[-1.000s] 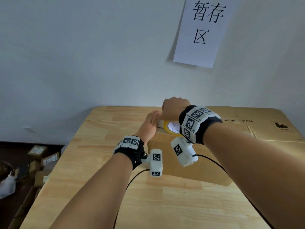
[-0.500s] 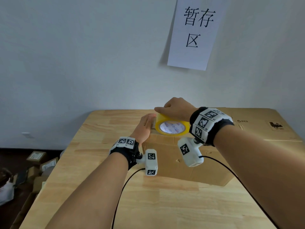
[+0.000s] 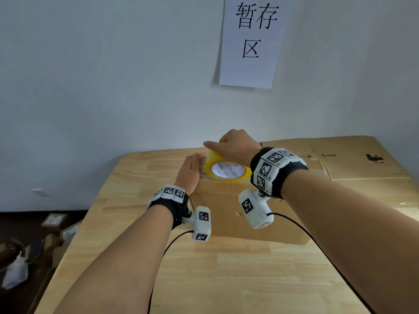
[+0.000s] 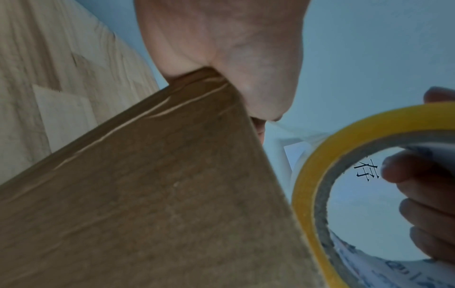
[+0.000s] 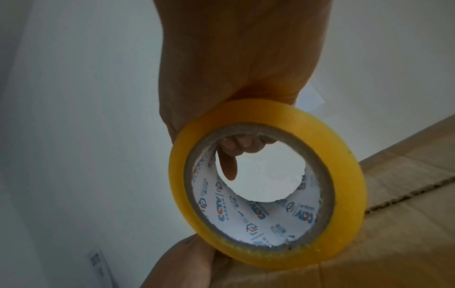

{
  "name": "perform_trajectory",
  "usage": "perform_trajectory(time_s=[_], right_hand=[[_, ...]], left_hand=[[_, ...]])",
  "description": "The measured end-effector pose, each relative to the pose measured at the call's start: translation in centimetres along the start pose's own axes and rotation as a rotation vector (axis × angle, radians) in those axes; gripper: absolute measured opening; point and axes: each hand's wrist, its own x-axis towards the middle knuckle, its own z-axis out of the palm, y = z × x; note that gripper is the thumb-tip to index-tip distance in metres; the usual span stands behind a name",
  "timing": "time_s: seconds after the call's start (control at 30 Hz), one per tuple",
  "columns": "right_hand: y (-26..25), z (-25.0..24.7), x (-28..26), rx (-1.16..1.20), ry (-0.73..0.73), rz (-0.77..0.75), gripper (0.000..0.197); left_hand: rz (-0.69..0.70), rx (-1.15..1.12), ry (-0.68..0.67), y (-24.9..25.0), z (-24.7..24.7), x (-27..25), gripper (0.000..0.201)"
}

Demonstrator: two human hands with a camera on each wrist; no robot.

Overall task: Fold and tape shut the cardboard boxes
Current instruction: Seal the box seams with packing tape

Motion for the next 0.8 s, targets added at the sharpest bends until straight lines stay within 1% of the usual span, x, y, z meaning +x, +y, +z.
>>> perform_trajectory(time_s=[0.2, 0.33, 0.57, 0.67, 0.7, 0.77, 0.8], right_hand=[[0.0, 0.0, -0.1, -0.007, 0.013, -0.008, 0.059], [0.5, -0.3, -0.1, 0.065, 0.016, -0.041, 0.057], [0.4, -0.2, -0.1, 0.108, 0.025, -0.038, 0.057], [0.3, -0.4, -0.2, 0.050, 0.035, -0.035, 0.055], [0.5, -0.7, -0.2, 0.022, 0.038, -0.030, 0.055], [1.1, -1.6, -0.4, -0.048, 0.041, -0.013, 0.054], [1.4, -2.1, -0.5, -0.096, 0.038, -0.005, 0.053]], left_hand=[[-0.017, 0.004, 0.002, -0.2, 0.1, 0.1, 0.039], [0.014, 0.043, -0.024, -0.3, 0.1, 0.3, 0.034], [0.056, 0.138, -0.064, -0.5, -0.1, 0.2, 0.036], [0.060, 0.134, -0.067, -0.6, -0.2, 0.3, 0.034], [0.080, 0.169, -0.075, -0.6, -0.2, 0.3, 0.033], [0.118, 0.225, -0.084, -0.7, 0.0, 0.5, 0.036], [0.118, 0.216, -0.076, -0.8, 0.1, 0.5, 0.037]])
